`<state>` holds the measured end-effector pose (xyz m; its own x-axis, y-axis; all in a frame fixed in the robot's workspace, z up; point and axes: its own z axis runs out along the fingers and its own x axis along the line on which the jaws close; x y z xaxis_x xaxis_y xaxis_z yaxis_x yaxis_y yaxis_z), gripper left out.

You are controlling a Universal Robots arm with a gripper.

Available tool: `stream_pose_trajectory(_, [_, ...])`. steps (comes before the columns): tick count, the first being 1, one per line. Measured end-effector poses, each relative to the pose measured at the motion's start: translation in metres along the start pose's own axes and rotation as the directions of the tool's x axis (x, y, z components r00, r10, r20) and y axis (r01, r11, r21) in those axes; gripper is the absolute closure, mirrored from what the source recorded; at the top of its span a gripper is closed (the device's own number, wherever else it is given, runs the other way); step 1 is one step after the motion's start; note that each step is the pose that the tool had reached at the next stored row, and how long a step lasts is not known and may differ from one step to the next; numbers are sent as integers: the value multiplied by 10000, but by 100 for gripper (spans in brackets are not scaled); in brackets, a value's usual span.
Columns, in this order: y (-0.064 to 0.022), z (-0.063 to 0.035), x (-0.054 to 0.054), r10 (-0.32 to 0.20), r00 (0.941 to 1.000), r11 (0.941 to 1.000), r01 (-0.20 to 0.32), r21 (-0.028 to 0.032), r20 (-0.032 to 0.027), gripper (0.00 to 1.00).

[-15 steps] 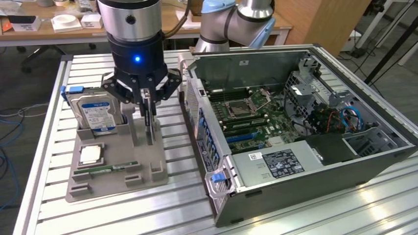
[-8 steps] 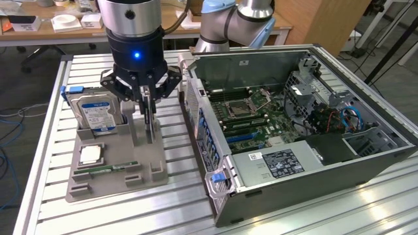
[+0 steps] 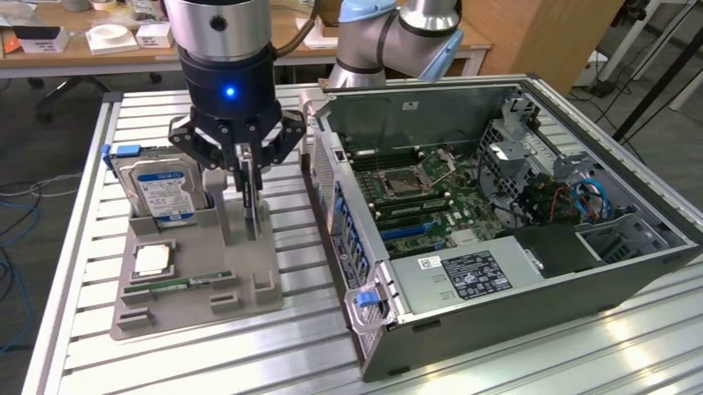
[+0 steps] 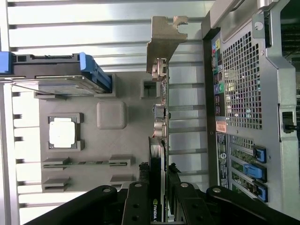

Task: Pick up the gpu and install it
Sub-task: 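Pick up the gpu and move the gpu toward the slot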

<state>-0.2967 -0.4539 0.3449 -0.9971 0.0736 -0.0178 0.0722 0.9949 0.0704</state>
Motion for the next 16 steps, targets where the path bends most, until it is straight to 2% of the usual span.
stream_pose_trajectory(16, [6, -85, -2, 0, 10000, 10000, 0, -2, 2, 74])
